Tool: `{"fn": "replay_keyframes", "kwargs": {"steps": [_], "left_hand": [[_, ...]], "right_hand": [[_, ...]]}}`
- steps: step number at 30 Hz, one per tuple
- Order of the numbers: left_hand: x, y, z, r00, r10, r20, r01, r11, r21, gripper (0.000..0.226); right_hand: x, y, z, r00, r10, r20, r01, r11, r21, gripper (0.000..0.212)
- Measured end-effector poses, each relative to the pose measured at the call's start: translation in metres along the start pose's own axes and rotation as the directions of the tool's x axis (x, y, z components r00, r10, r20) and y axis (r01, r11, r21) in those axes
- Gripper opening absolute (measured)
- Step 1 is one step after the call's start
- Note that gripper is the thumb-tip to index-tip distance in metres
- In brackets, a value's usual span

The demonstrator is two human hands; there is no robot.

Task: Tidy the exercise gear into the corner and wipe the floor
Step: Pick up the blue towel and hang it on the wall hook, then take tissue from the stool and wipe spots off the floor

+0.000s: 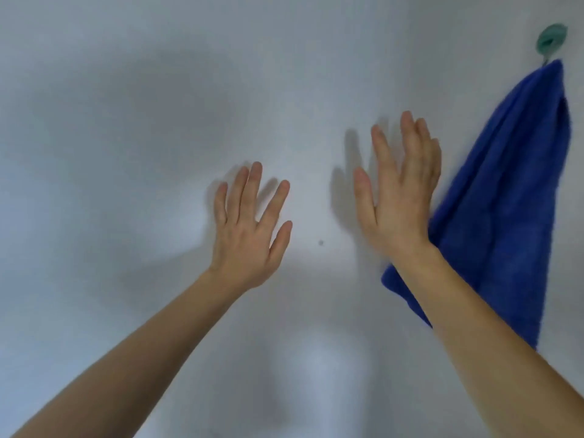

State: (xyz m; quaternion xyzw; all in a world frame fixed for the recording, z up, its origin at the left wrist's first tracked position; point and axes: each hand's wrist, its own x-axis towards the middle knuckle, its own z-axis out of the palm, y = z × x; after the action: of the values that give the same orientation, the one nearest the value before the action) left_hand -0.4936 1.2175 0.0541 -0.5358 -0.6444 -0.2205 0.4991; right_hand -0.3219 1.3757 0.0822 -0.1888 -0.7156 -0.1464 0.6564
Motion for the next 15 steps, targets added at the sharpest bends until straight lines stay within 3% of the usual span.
{"fn": "replay_keyframes", "kwargs": {"steps": [7, 15], "left_hand": [[-0.151, -0.209, -0.162, 0.947, -0.293, 0.136, 0.222, 0.896, 0.384, 0.061], [-0.378, -0.398, -0.459, 0.809, -0.579, 0.100, 0.351, 0.612, 0.709, 0.062]], "right_hand": [[-0.025, -0.253, 0.084, 0.969, -0.187, 0.160, 0.130, 0.941, 0.314, 0.059], [-0.086, -0.669, 0.119, 0.920, -0.340, 0.194, 0.140, 0.749, 0.648, 0.064]]}}
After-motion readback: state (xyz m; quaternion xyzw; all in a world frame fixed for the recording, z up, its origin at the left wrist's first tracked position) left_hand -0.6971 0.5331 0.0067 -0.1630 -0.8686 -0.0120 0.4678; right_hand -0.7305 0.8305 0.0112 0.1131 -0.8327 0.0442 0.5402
